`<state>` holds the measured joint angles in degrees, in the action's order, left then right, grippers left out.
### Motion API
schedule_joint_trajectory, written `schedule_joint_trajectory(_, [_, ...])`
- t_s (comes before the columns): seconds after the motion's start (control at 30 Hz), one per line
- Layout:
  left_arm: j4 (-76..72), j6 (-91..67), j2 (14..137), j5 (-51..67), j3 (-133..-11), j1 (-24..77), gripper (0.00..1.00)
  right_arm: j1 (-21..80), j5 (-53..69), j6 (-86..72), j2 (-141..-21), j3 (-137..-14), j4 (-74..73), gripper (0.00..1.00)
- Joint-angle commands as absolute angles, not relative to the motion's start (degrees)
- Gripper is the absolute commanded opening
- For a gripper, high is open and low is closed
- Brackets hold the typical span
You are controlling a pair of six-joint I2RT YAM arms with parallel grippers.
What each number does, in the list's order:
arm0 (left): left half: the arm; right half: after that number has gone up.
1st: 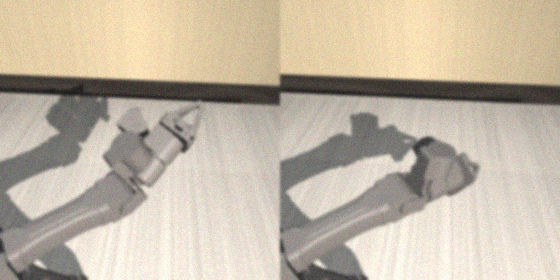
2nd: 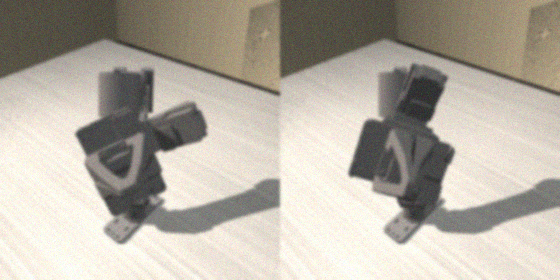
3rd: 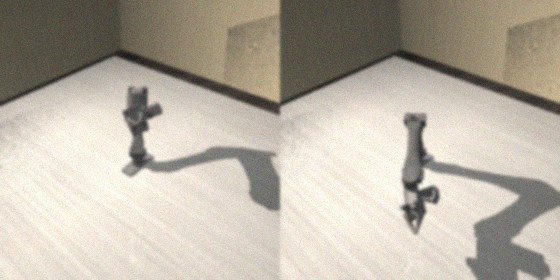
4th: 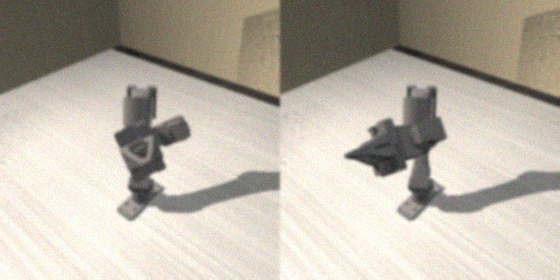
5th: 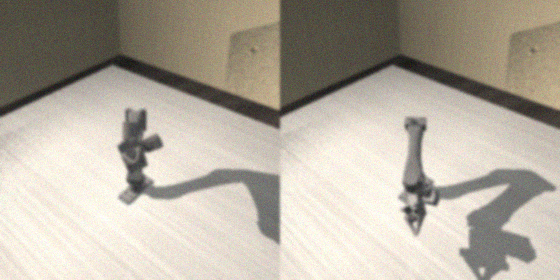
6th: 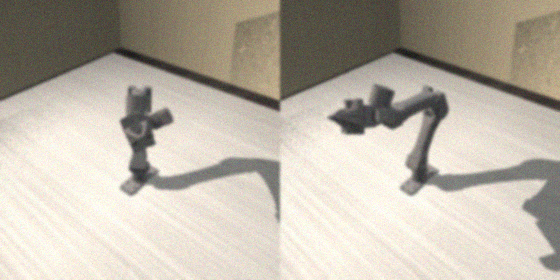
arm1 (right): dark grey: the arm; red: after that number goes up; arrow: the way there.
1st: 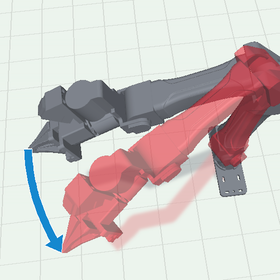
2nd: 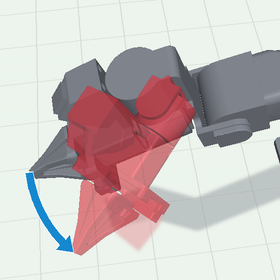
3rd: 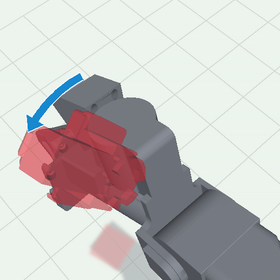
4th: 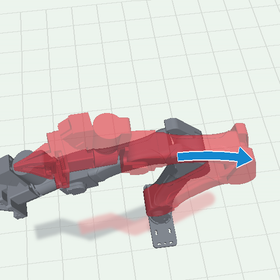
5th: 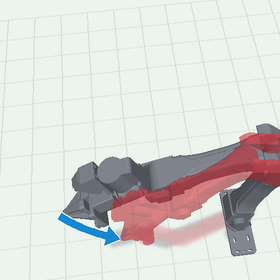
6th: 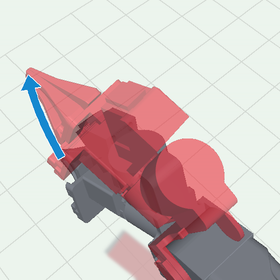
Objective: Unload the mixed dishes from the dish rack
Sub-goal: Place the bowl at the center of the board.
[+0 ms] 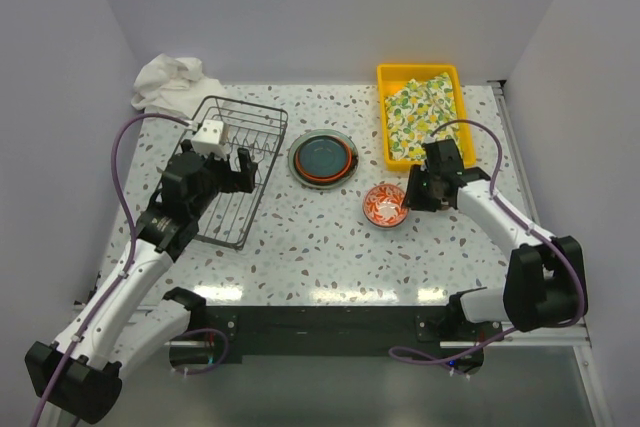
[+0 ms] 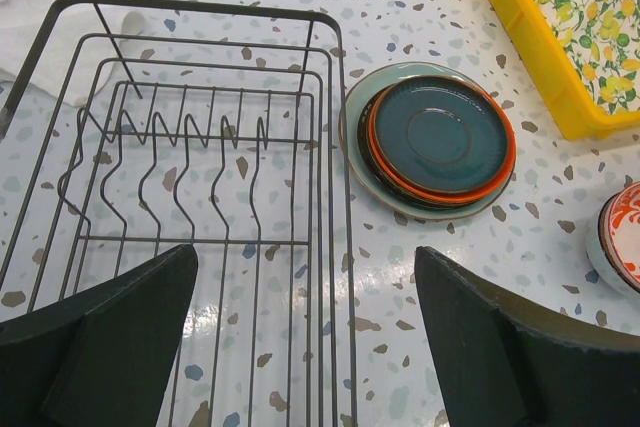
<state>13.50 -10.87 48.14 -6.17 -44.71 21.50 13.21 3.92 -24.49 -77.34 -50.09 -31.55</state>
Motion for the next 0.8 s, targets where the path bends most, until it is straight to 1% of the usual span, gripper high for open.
schedule_joint_trajectory(0.0, [12.7, -10.3, 47.5, -6.1, -47.0, 21.3, 0.95, 13.3, 2.2, -23.1, -73.7, -53.5, -34.9, 0.34])
schedule_joint_trajectory(0.07, [12.7, -10.1, 47.8, -6.1, -47.2, 21.3, 0.95, 13.4, 2.1, -22.9, -73.3, -53.5, -35.3, 0.33])
schedule_joint_trajectory(0.2, [12.7, -9.9, 48.3, -5.9, -47.5, 21.3, 0.95, 13.4, 3.2, -23.2, -73.7, -53.0, -34.8, 0.24])
schedule_joint_trajectory(0.37, [12.6, -9.8, 48.5, -5.7, -47.8, 21.3, 0.94, 13.4, 4.1, -23.9, -74.8, -51.6, -32.2, 0.18])
schedule_joint_trajectory(0.4, [12.7, -9.8, 48.4, -5.7, -47.8, 21.3, 0.94, 13.3, 4.2, -24.0, -75.1, -51.2, -31.8, 0.14])
schedule_joint_trajectory(0.5, [13.3, -9.6, 48.3, -6.1, -48.0, 21.3, 0.94, 13.4, 4.6, -24.2, -75.8, -50.3, -30.8, 0.10])
schedule_joint_trajectory(0.63, [13.6, -9.6, 47.6, -6.6, -47.9, 21.3, 0.95, 13.3, 4.5, -24.3, -76.4, -49.5, -29.4, 0.06])
schedule_joint_trajectory(0.77, [14.1, -9.5, 47.2, -6.8, -48.0, 21.3, 0.95, 13.4, 4.7, -24.3, -75.8, -50.0, -30.2, 0.07])
